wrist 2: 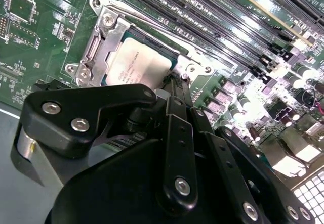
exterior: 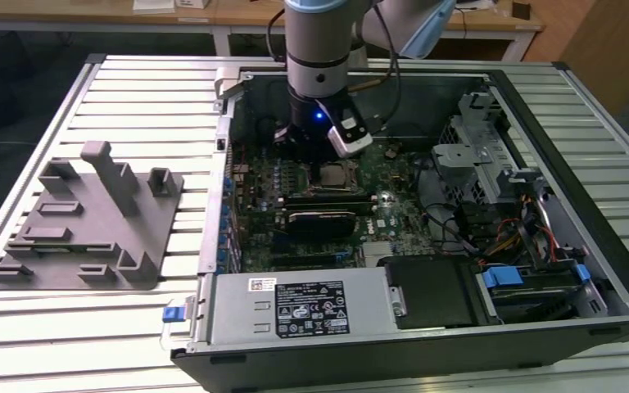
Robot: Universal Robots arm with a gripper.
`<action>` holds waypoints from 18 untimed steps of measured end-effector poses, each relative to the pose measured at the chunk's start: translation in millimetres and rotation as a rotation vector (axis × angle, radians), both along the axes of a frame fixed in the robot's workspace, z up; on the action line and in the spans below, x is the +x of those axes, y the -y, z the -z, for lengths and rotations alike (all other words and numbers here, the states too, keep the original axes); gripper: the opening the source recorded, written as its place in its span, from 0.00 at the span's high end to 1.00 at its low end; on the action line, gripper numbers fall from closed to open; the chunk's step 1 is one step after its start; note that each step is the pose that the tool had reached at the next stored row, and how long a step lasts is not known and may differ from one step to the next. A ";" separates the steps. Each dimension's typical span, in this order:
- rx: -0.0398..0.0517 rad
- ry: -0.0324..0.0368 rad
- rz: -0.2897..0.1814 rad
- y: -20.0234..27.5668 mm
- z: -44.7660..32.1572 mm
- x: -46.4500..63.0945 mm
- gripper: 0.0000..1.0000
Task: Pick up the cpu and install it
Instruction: 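Close the cpu cover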
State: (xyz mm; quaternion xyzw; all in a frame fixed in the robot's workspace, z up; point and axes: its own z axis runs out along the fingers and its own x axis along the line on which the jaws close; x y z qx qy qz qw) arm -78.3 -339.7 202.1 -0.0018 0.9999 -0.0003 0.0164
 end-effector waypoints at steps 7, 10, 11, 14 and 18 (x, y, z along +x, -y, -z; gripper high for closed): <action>-0.0003 -0.0002 -0.021 0.0 1.3 -0.5 0.89; -0.0001 0.0001 -0.028 0.0 2.2 -0.5 0.89; -0.0005 -0.0001 -0.030 0.0 2.3 -0.5 0.89; -0.0008 -0.0002 -0.032 0.0 2.4 -0.6 0.89; -0.0006 -0.0001 -0.032 0.0 2.5 -0.6 0.89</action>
